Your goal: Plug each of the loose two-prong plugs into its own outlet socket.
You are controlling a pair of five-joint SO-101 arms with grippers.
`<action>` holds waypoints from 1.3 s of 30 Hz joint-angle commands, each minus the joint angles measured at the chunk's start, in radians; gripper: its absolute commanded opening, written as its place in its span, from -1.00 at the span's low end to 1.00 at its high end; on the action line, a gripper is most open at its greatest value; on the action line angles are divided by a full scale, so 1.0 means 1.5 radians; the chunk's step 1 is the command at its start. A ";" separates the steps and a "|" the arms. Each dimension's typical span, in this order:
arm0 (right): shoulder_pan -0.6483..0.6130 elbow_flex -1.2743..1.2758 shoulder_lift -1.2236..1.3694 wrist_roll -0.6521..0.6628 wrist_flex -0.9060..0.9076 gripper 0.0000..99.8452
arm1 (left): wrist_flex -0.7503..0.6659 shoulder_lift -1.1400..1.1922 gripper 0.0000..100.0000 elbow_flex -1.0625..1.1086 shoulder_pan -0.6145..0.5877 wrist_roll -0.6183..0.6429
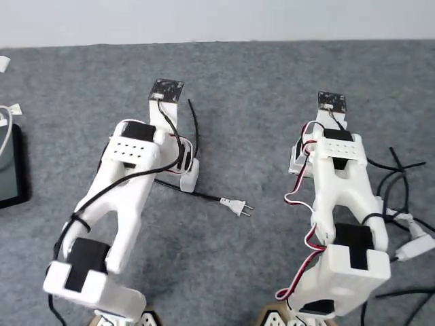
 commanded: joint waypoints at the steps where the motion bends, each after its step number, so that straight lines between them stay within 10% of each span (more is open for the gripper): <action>1: -0.006 -0.029 -0.006 0.009 -0.004 -0.98 | -0.002 -0.052 -0.88 -0.006 0.037 -0.102; 14: -0.006 -0.029 -0.007 0.009 -0.004 -0.98 | -0.198 0.078 -0.97 0.061 0.093 -0.106; 39: -0.008 -0.029 -0.003 0.009 -0.008 -0.98 | -0.153 0.101 -0.97 0.040 -0.019 -0.106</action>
